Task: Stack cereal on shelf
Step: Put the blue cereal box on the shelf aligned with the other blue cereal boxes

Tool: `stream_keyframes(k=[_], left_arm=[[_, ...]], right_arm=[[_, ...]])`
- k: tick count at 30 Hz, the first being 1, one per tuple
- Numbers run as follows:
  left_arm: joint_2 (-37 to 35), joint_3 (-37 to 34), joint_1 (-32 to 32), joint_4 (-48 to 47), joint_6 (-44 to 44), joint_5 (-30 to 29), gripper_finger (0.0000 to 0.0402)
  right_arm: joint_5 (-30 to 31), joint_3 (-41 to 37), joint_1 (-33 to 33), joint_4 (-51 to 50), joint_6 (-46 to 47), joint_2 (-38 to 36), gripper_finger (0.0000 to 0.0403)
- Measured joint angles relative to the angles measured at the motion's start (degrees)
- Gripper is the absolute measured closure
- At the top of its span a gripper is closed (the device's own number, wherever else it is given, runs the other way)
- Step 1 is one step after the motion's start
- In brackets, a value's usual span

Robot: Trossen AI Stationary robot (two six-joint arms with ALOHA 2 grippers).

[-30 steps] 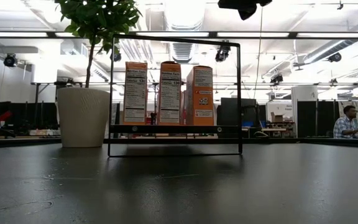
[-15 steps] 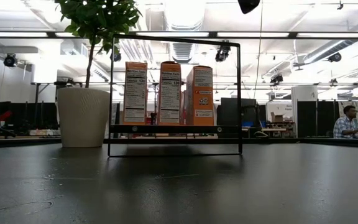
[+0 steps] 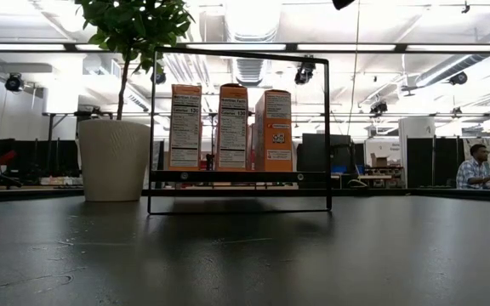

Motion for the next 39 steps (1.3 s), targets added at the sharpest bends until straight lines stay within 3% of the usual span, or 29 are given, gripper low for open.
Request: stream_keyframes(k=[29,39], left_arm=[[6.28,0.13,0.04,-0.61,-3.08,-1.17,0.0188],[6.3,3.61,0.01,0.41,-10.67,-2.27,0.0208]], right_arm=[[0.09,0.0,1.59,0.07,0.78,0.02,0.0392],[0.07,0.0,1.57,0.07,0.74,0.02,0.0392]])
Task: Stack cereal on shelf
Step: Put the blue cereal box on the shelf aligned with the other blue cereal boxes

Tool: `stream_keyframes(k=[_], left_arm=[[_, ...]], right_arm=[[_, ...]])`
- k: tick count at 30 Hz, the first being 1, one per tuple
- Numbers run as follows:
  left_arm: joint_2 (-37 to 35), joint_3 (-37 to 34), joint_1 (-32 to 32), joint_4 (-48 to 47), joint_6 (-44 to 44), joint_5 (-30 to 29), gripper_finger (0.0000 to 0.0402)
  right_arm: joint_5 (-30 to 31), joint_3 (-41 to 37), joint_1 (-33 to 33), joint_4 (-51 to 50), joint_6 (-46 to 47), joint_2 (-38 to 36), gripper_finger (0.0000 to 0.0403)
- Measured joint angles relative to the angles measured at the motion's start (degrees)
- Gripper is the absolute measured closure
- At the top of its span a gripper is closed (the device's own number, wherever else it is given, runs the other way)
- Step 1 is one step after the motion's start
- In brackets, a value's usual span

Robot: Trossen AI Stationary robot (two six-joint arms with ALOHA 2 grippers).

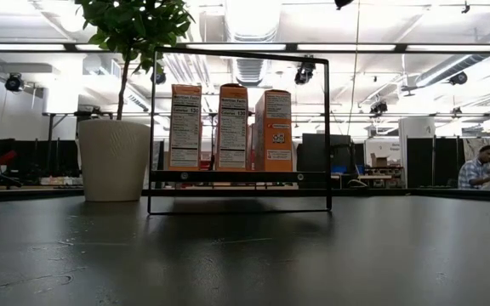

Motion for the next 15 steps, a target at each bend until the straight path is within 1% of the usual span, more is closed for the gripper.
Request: stream_keyframes(k=[4,10,15], left_arm=[[0.07,1.07,0.04,0.24,-2.36,-4.28,0.0213],[0.09,1.3,0.38,0.63,-1.54,-12.51,0.0224],[0.09,1.31,1.48,0.74,-1.1,-16.47,0.0228]], right_arm=[[0.01,0.0,0.07,-0.02,0.8,0.0,0.0392],[-0.04,0.0,0.66,-0.02,0.56,0.0,0.0392],[-0.01,0.0,0.65,-0.03,0.9,0.0,0.0392]])
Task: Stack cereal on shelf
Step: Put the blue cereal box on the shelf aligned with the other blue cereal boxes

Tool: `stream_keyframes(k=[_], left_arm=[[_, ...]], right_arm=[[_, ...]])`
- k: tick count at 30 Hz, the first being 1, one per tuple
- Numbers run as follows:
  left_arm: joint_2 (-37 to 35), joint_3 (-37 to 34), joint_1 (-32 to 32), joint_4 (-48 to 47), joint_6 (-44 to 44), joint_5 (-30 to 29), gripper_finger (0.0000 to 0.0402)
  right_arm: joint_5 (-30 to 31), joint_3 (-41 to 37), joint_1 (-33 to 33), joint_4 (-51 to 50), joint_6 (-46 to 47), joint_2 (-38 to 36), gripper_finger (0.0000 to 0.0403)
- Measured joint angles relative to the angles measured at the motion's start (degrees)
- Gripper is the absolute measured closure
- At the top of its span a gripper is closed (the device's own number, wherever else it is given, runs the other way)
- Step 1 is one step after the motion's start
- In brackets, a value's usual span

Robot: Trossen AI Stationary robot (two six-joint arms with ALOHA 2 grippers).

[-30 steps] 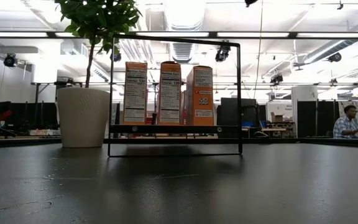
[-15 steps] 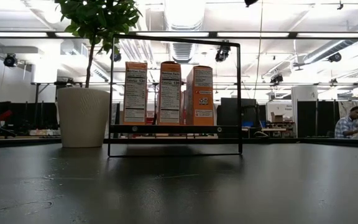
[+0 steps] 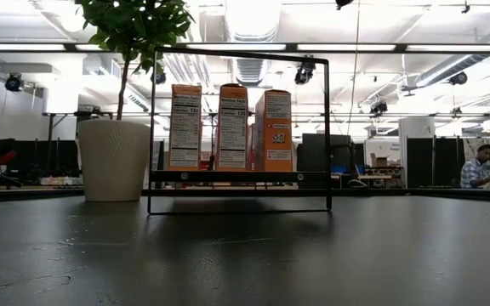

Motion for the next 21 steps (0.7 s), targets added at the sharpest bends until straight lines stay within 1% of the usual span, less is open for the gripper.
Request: stream_keyframes(k=[3,8,12,17,21], left_arm=[[0.0,0.0,0.79,0.59,0.05,-1.69,0.0229],[0.0,0.02,1.13,2.12,-0.17,-1.89,0.0229],[0.0,1.42,1.09,2.3,-3.17,-1.93,0.022],[-0.03,4.85,1.09,0.3,-8.86,-2.04,0.0183],[-0.07,5.31,0.52,-1.2,-10.46,-2.08,0.0146]], right_arm=[[0.0,0.0,0.29,-0.01,0.91,0.0,0.0392],[0.12,0.0,1.82,-0.06,2.18,0.0,0.0392],[-0.06,0.0,3.48,-0.04,2.12,0.0,0.0392],[0.08,0.0,5.15,-0.01,2.02,0.0,0.0392],[0.38,0.0,6.06,-0.01,1.81,0.0,0.0392]])
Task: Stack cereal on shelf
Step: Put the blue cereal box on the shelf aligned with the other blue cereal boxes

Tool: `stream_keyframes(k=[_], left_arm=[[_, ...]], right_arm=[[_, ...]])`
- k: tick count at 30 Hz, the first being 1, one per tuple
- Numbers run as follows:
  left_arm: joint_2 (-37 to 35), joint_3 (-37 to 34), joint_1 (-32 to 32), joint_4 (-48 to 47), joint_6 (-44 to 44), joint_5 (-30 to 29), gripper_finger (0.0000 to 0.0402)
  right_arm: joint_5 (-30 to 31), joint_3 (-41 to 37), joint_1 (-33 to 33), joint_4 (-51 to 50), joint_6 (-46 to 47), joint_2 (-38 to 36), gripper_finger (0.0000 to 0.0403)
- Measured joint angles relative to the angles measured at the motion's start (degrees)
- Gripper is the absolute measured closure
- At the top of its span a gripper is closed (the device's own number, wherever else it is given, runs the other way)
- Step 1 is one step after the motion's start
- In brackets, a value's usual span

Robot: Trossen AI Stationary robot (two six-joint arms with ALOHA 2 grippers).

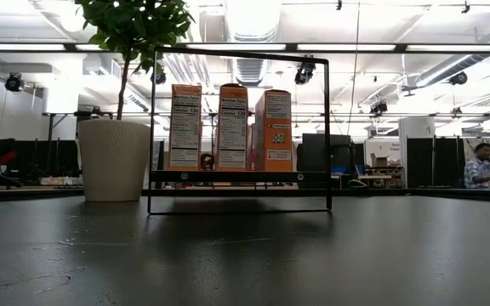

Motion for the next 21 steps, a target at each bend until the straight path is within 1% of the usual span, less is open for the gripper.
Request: stream_keyframes(k=[4,6,11,16,21], left_arm=[[0.0,-1.41,-0.69,-0.38,-0.24,-0.26,0.0122],[-0.03,-1.87,-0.91,-0.42,-0.6,-1.72,0.0117],[-0.55,-3.86,-1.56,-0.38,-2.35,-3.42,0.0116],[-1.6,-7.73,-3.34,-0.2,-6.99,-4.52,0.0116],[-3.05,-10.81,-5.13,2.95,-10.01,-6.18,0.0116]], right_arm=[[0.09,0.0,0.54,-0.04,-0.04,0.0,0.0392],[0.08,0.0,0.66,-0.07,-0.41,0.0,0.0392],[0.05,0.0,0.68,-0.11,-0.39,0.0,0.0392],[0.07,-0.18,0.68,-0.02,-0.39,0.0,0.0392],[0.07,-0.5,0.68,0.06,-0.26,0.0,0.0392]])
